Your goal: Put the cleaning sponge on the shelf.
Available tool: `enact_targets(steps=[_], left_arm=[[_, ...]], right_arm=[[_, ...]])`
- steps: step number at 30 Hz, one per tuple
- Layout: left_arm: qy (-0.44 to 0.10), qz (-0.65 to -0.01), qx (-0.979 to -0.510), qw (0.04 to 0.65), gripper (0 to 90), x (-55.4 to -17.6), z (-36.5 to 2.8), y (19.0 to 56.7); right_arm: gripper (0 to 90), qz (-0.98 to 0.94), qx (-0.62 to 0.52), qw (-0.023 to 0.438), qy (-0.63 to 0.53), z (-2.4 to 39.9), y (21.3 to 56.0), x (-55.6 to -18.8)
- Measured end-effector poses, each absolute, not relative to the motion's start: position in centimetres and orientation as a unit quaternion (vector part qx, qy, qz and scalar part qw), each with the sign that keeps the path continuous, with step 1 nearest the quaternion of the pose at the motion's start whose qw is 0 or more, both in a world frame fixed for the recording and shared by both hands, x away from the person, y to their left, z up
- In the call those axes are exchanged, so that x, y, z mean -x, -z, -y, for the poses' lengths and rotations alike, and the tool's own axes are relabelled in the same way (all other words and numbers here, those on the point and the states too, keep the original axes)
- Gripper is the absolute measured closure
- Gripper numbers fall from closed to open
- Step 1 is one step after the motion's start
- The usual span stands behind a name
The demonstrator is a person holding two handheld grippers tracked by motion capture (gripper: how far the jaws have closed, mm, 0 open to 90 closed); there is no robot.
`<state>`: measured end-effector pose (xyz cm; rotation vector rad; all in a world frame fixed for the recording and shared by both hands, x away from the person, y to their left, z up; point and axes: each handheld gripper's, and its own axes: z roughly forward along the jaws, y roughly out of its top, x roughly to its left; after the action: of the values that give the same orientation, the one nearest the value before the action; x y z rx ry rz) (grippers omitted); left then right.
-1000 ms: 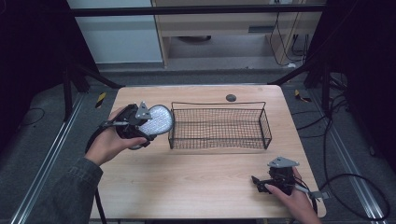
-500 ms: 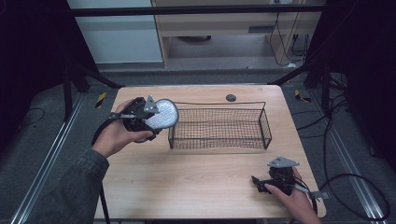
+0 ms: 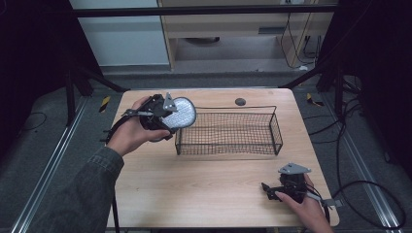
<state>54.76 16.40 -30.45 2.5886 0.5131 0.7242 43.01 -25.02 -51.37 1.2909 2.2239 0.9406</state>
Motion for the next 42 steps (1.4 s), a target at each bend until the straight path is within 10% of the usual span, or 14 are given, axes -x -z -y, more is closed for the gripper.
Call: enact_targets(steps=[42], left_arm=[[-0.243, -0.099, -0.950, 0.169, 14.7, -58.0, -7.5, 31.5]], right_arm=[[0.4, -0.792, -0.467, 0.204, -0.337, 24.8, 51.4, -43.1]])
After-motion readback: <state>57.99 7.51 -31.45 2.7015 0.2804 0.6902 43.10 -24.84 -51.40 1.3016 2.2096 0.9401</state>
